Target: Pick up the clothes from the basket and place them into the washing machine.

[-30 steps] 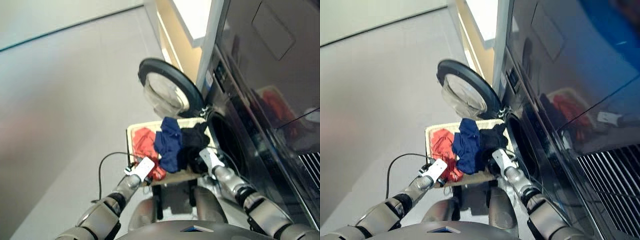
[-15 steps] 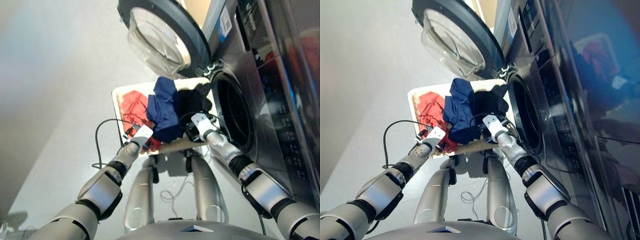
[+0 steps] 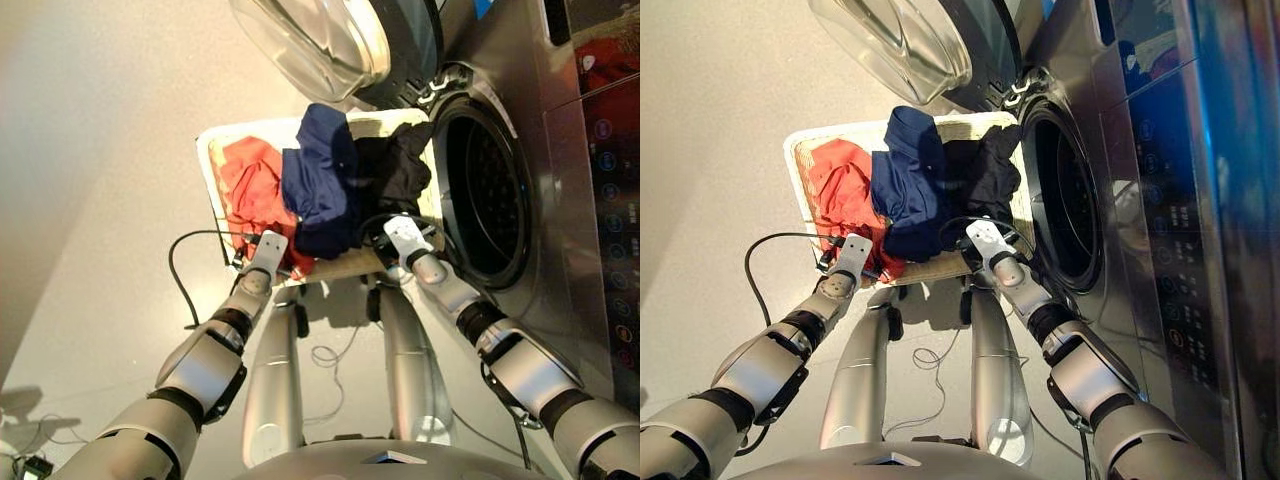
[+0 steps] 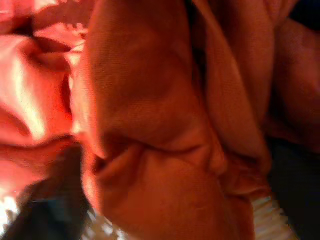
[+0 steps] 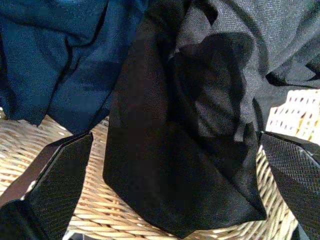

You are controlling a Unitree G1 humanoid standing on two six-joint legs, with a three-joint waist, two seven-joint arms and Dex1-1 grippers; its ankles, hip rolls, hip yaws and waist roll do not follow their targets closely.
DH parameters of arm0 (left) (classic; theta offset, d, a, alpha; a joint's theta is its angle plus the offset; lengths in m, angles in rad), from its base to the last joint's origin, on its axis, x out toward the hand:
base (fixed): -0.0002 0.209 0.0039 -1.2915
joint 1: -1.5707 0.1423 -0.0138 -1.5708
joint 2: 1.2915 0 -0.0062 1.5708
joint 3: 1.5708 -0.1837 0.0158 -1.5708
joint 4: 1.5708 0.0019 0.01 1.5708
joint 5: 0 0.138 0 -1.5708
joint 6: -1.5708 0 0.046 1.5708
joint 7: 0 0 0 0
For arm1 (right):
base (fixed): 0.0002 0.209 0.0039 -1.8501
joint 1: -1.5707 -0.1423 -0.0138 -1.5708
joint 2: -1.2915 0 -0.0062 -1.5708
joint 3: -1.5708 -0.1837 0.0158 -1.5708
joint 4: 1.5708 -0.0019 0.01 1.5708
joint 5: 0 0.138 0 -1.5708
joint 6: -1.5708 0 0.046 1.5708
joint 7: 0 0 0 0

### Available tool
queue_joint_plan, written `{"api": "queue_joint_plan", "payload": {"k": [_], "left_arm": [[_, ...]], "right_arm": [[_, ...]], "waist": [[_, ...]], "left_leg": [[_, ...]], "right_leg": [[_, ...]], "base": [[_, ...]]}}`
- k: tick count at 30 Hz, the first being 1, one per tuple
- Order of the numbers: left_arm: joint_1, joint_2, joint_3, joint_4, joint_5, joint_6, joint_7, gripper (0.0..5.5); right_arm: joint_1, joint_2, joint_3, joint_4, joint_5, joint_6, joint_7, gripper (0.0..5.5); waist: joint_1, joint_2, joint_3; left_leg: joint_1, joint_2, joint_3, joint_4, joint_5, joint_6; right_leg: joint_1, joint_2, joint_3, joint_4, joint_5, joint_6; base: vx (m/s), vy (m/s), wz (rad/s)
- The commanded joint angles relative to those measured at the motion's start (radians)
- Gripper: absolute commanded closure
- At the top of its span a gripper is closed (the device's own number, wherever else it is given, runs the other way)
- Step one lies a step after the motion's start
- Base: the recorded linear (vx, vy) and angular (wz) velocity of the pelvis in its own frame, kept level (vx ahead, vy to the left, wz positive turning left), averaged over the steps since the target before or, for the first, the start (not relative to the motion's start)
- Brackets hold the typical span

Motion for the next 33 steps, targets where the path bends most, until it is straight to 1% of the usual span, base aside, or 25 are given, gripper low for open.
{"api": "queue_joint_plan", "payload": {"k": [1, 3, 4, 8, 9, 10, 11, 12, 13, 15, 16, 17, 18, 19, 20, 21, 22, 23, 25, 28, 31, 33], "left_arm": [[-0.005, 0.014, 0.017, 0.031, 0.006, -0.002, -0.01, 5.5], [0.008, 0.01, 0.017, 0.013, -0.008, -0.012, -0.004, 5.5], [0.008, 0.01, 0.017, 0.013, -0.008, -0.012, -0.004, 5.5], [0.013, 0.007, 0.018, -0.016, -0.038, -0.032, 0.008, 5.5], [0.011, 0.01, 0.025, -0.045, -0.066, -0.049, 0.015, 5.5], [0.011, 0.01, 0.025, -0.045, -0.066, -0.048, 0.015, 5.5], [0.012, 0.01, 0.037, -0.079, -0.096, -0.064, 0.029, 5.5], [0.018, 0.009, 0.04, -0.137, -0.124, -0.081, 0.045, 5.5], [0.019, 0.009, 0.04, -0.138, -0.124, -0.081, 0.046, 5.5], [0.045, 0.025, 0.048, -0.316, -0.174, -0.116, 0.066, 5.5], [0.072, 0.035, 0.054, -0.436, -0.207, -0.131, 0.066, 5.5], [0.093, 0.043, 0.052, -0.497, -0.214, -0.134, 0.059, 5.5], [0.138, 0.058, 0.067, -0.662, -0.257, -0.154, 0.056, 5.5], [0.138, 0.059, 0.067, -0.663, -0.257, -0.153, 0.056, 5.5], [0.166, 0.068, 0.072, -0.741, -0.28, -0.159, 0.045, 5.5], [0.186, 0.076, 0.071, -0.781, -0.277, -0.153, 0.03, 5.5], [0.221, 0.099, 0.079, -0.903, -0.301, -0.156, 0.015, 5.5], [0.222, 0.099, 0.079, -0.903, -0.301, -0.156, 0.015, 5.5], [0.235, 0.095, 0.075, -0.961, -0.342, -0.159, 0.001, 5.5], [0.245, 0.095, 0.058, -1.022, -0.379, -0.154, -0.006, 5.5], [0.255, 0.105, 0.037, -1.083, -0.41, -0.154, -0.011, 5.5], [0.258, 0.11, 0.011, -1.11, -0.442, -0.153, -0.013, 5.5]], "right_arm": [[-0.011, 0.04, 0.008, -0.033, 0.01, -0.063, 0.003, 0.0], [0.006, 0.045, 0.006, -0.032, 0.004, -0.062, 0.01, 0.0], [0.006, 0.045, 0.006, -0.032, 0.004, -0.062, 0.01, 0.0], [0.026, 0.042, 0.014, -0.058, -0.009, -0.065, 0.019, 0.0], [0.037, 0.036, 0.016, -0.08, -0.017, -0.067, 0.021, 0.0], [0.037, 0.036, 0.016, -0.08, -0.017, -0.067, 0.021, 0.0], [0.046, 0.029, 0.019, -0.11, -0.029, -0.07, 0.019, 0.0], [0.058, 0.017, 0.02, -0.127, -0.052, -0.072, 0.011, 0.0], [0.058, 0.017, 0.02, -0.127, -0.052, -0.072, 0.011, 0.0], [0.086, -0.014, 0.012, -0.204, -0.078, -0.074, 0.007, 0.0], [0.112, -0.04, 0.001, -0.263, -0.097, -0.073, 0.007, 0.0], [0.131, -0.054, -0.006, -0.289, -0.111, -0.073, 0.008, 0.0], [0.164, -0.083, -0.019, -0.316, -0.158, -0.076, 0.006, 0.0], [0.164, -0.083, -0.019, -0.316, -0.158, -0.076, 0.006, 0.0], [0.18, -0.101, -0.023, -0.347, -0.189, -0.074, 0.008, 0.0], [0.19, -0.115, -0.025, -0.371, -0.207, -0.072, 0.016, 0.0], [0.214, -0.152, -0.037, -0.439, -0.257, -0.075, 0.016, 0.0], [0.215, -0.152, -0.037, -0.44, -0.257, -0.074, 0.016, 0.0], [0.238, -0.182, -0.049, -0.498, -0.3, -0.083, 0.011, 0.0], [0.265, -0.224, -0.058, -0.567, -0.374, -0.102, -0.018, 0.0], [0.276, -0.273, -0.057, -0.662, -0.459, -0.133, -0.059, 0.0], [0.255, -0.295, -0.019, -0.699, -0.518, -0.147, -0.082, 0.0]], "waist": [[-0.004, -0.004, -0.028], [-0.002, 0.002, -0.047], [-0.002, 0.002, -0.047], [0.001, 0.007, -0.071], [0.004, 0.01, -0.077], [0.004, 0.01, -0.075], [0.005, 0.011, -0.077], [0.009, 0.014, -0.074], [0.009, 0.014, -0.073], [0.016, 0.015, -0.064], [0.015, 0.011, -0.057], [0.016, 0.01, -0.051], [0.022, 0.008, -0.04], [0.022, 0.008, -0.039], [0.025, 0.008, -0.034], [0.026, 0.007, -0.03], [0.029, 0.006, -0.027], [0.029, 0.006, -0.027], [0.028, 0.004, -0.026], [0.025, 0.005, -0.027], [0.023, 0.013, -0.03], [0.026, 0.023, -0.035]], "left_leg": [[-0.031, -0.02, -0.004, 0.121, -0.112, 0.031], [-0.012, -0.025, -0.005, 0.108, -0.111, 0.03], [-0.011, -0.025, -0.005, 0.108, -0.111, 0.03], [0.052, -0.031, -0.002, 0.052, -0.103, 0.026], [0.088, -0.034, -0.002, 0.032, -0.099, 0.023], [0.09, -0.034, -0.001, 0.031, -0.099, 0.023], [0.119, -0.037, -0.002, 0.016, -0.096, 0.021], [0.153, -0.043, -0.003, 0.001, -0.093, 0.021], [0.155, -0.043, -0.003, 0.0, -0.092, 0.02], [0.195, -0.048, -0.004, -0.014, -0.09, 0.02], [0.205, -0.054, 0.004, -0.028, -0.059, 0.026], [0.224, -0.055, 0.004, -0.033, -0.06, 0.026], [0.257, -0.058, 0.004, -0.039, -0.062, 0.027], [0.259, -0.058, 0.004, -0.04, -0.062, 0.027], [0.277, -0.06, 0.002, -0.043, -0.063, 0.028], [0.29, -0.061, 0.002, -0.046, -0.065, 0.028], [0.303, -0.063, 0.004, -0.045, -0.067, 0.03], [0.303, -0.063, 0.004, -0.045, -0.067, 0.03], [0.315, -0.063, 0.007, -0.039, -0.074, 0.034], [0.323, -0.064, 0.007, -0.035, -0.078, 0.038], [0.329, -0.065, 0.011, -0.045, -0.076, 0.036], [0.333, -0.066, 0.015, -0.053, -0.073, 0.037]], "right_leg": [[0.052, -0.012, -0.031, -0.021, -0.069, 0.112], [0.062, -0.013, -0.029, -0.025, -0.068, 0.112], [0.062, -0.013, -0.029, -0.025, -0.068, 0.112], [0.114, -0.012, -0.025, -0.069, -0.058, 0.116], [0.145, -0.013, -0.024, -0.082, -0.056, 0.118], [0.147, -0.013, -0.024, -0.082, -0.055, 0.118], [0.173, -0.012, -0.023, -0.091, -0.053, 0.119], [0.209, -0.016, -0.026, -0.103, -0.052, 0.122], [0.211, -0.016, -0.026, -0.103, -0.052, 0.122], [0.247, -0.018, -0.03, -0.108, -0.053, 0.124], [0.26, -0.025, -0.036, -0.122, -0.027, 0.119], [0.28, -0.029, -0.039, -0.128, -0.026, 0.12], [0.321, -0.032, -0.041, -0.141, -0.026, 0.122], [0.323, -0.031, -0.041, -0.142, -0.025, 0.122], [0.343, -0.032, -0.042, -0.148, -0.025, 0.123], [0.352, -0.032, -0.043, -0.152, -0.025, 0.123], [0.365, -0.032, -0.041, -0.153, -0.027, 0.125], [0.365, -0.032, -0.041, -0.153, -0.027, 0.125], [0.376, -0.034, -0.037, -0.148, -0.032, 0.124], [0.386, -0.033, -0.032, -0.145, -0.037, 0.124], [0.387, -0.031, -0.029, -0.15, -0.039, 0.125], [0.386, -0.028, -0.025, -0.152, -0.04, 0.126]], "base": [[0.0, 0.0, 0.0], [0.0, 0.0, 0.0], [0.0, 0.0, 0.0], [0.0, 0.0, 0.0], [0.0, 0.0, 0.0], [0.0, 0.0, 0.0], [0.0, 0.0, 0.0], [0.0, 0.0, 0.0], [0.0, 0.0, 0.0], [-0.033, -0.005, 0.005], [-0.075, -0.012, 0.038], [-0.07, -0.022, 0.083], [0.0, 0.0, 0.0], [0.0, 0.0, 0.0], [0.0, 0.0, 0.0], [0.0, 0.0, 0.0], [0.0, 0.0, 0.0], [0.0, 0.0, 0.0], [0.0, 0.0, 0.0], [0.0, 0.0, 0.0], [0.0, 0.0, 0.0], [0.0, 0.0, 0.0]]}}
